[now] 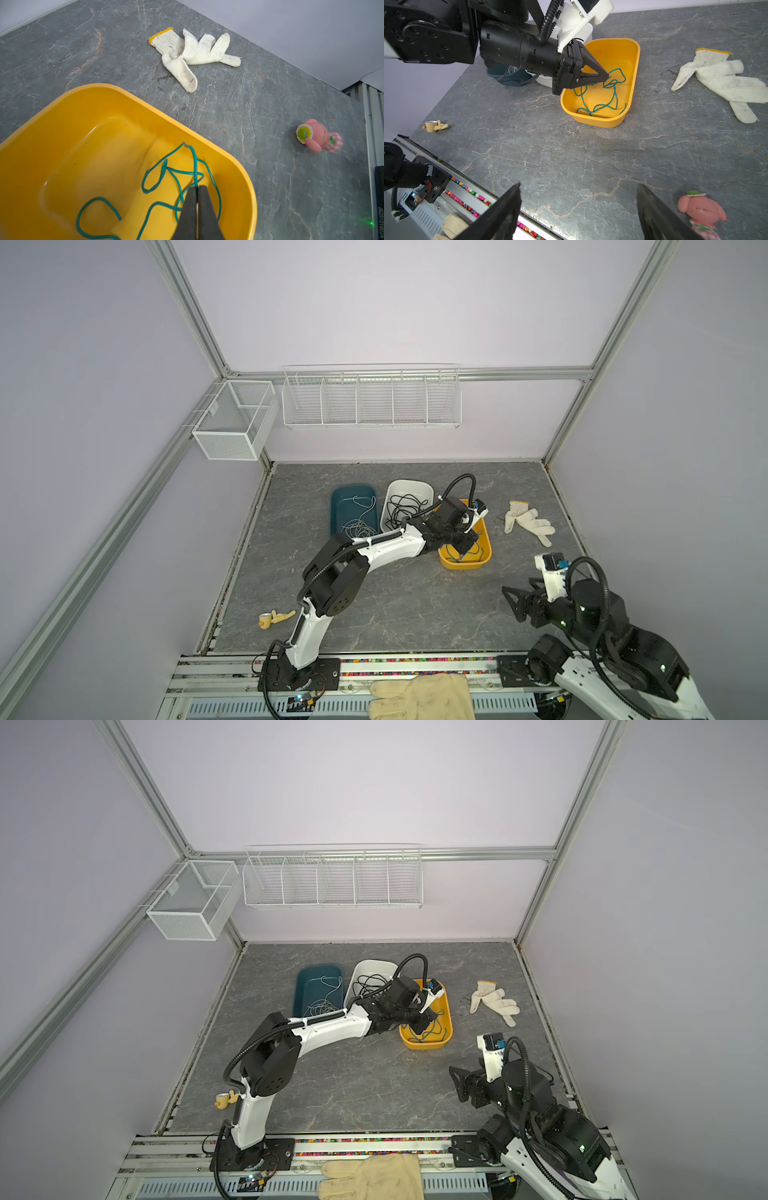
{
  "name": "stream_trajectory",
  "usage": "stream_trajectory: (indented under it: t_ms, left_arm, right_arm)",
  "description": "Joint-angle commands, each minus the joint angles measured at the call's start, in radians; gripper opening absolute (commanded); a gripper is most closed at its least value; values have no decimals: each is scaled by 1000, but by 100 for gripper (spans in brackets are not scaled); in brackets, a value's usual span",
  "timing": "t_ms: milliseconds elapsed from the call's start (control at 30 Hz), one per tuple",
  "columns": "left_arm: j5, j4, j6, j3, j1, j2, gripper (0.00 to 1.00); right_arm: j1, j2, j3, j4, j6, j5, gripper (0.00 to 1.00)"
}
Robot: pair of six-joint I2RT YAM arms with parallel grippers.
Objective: Untangle the cables
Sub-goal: 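Lower the green cable into the yellow tub and open the left gripper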
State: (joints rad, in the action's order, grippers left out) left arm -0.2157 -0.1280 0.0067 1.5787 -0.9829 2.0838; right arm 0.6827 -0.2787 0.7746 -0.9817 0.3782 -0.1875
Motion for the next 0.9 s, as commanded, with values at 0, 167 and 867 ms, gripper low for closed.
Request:
stream_trajectory:
  t_ms: [0,167,867]
  left_arm:
    - [10,16,-7,-14,4,18,0]
    - [16,10,0,-13,4,15,0]
    - [39,-18,52,26,7,-30,28]
  right_arm:
    - [4,13,-14,17,12,-13,88]
    - [4,15,-13,17,12,-14,88]
    - [4,23,-17,17,13,-19,88]
